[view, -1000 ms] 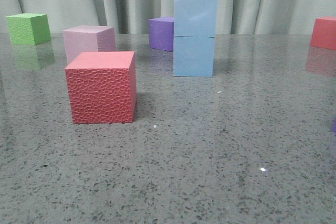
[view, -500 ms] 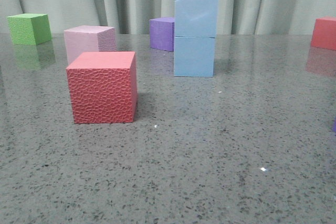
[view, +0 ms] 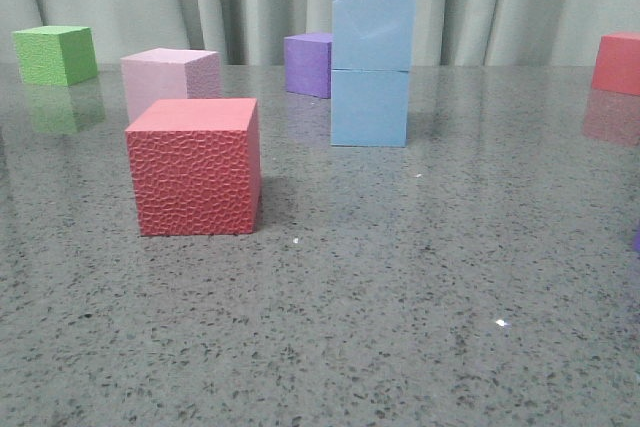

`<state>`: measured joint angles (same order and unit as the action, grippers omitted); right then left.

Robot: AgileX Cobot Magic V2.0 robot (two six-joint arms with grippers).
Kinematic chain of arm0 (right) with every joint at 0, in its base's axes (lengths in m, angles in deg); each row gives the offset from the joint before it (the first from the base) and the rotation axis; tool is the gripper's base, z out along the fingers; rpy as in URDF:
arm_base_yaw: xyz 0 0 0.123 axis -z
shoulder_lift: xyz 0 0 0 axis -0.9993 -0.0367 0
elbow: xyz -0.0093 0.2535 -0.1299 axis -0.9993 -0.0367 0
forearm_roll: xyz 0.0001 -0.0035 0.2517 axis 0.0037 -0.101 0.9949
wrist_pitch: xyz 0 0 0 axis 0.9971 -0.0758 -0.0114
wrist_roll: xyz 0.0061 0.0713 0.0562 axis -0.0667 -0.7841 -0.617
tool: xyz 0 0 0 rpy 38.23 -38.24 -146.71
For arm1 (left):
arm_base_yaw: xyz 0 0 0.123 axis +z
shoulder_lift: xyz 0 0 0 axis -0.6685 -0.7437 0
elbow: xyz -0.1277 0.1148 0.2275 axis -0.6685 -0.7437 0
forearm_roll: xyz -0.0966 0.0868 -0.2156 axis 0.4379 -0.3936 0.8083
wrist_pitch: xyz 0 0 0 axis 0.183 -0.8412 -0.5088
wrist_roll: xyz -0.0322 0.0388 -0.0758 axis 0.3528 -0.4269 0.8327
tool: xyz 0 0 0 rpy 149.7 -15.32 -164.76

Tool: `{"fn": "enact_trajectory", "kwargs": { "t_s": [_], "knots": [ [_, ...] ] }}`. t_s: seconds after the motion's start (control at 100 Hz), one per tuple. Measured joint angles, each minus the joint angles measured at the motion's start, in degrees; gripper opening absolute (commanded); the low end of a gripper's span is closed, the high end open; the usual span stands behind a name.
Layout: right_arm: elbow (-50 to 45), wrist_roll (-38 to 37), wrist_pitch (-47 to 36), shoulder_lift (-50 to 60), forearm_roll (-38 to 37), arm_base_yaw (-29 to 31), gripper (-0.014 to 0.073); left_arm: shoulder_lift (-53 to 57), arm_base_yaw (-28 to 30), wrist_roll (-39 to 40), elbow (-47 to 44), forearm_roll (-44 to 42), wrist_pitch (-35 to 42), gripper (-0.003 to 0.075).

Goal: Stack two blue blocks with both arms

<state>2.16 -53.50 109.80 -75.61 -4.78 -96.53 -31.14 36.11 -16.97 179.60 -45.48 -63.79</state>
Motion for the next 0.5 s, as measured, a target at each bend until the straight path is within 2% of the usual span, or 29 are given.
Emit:
{"fn": "enact_trajectory", "kwargs": {
  "t_s": [0.27,0.5],
  "knots": [
    [0.0,0.0,0.0,0.18,-0.09,0.0,0.0654,15.68,0.0,0.67,-24.08,0.0,11.17,0.0586],
    [0.0,0.0,0.0,3.39,-0.09,0.0,0.0654,27.41,0.0,1.59,-40.21,0.35,15.74,0.0585]
  ]
}}
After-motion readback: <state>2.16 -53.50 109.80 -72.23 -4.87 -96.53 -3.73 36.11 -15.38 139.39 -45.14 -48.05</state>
